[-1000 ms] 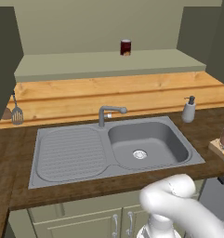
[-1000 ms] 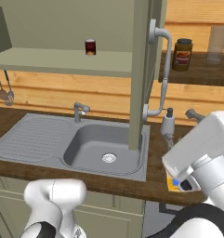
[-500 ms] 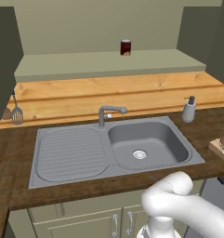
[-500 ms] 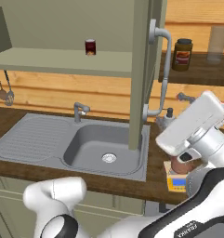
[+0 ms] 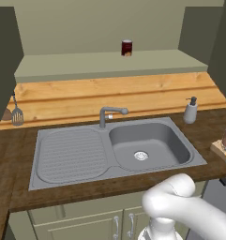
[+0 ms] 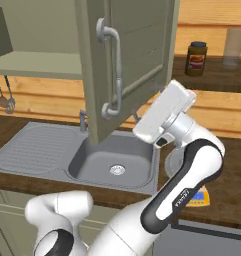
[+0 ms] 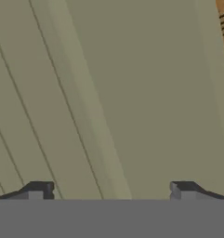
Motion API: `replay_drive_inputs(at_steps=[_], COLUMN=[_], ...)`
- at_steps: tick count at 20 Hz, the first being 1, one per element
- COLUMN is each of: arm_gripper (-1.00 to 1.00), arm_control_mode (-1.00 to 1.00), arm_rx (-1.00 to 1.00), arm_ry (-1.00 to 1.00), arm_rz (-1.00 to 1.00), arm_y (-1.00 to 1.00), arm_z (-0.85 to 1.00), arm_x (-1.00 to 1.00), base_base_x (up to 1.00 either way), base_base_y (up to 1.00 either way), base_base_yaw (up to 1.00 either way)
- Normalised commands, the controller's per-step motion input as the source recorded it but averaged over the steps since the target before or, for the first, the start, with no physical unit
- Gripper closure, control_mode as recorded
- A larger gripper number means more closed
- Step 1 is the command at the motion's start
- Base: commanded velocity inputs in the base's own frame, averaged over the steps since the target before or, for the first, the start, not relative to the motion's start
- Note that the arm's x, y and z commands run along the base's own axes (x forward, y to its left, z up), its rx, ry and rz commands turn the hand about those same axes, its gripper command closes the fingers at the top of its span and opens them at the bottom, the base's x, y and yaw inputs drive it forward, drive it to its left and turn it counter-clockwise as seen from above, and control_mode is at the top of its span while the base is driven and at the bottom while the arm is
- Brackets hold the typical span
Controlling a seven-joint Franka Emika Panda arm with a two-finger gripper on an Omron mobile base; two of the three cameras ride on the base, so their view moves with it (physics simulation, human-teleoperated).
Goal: Pick the honey bottle and place it on the digital scale for weighing, and close the cabinet.
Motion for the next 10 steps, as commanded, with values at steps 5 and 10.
replay_drive_inputs(at_steps=[5,10], arm_gripper=[-1.00,-1.00], arm_control_mode=[-1.00,-1.00], arm_rx=[0.01,0.01], arm_ry=[0.08,0.13], arm_rz=[0.06,-0.01], arm_y=[1.00,1.00], arm_z=[0.28,0.14], arm_x=[0.65,0.77], base_base_x=[0.00,0.00], base_base_y=[0.00,0.00], base_base_yaw=[0.00,0.00])
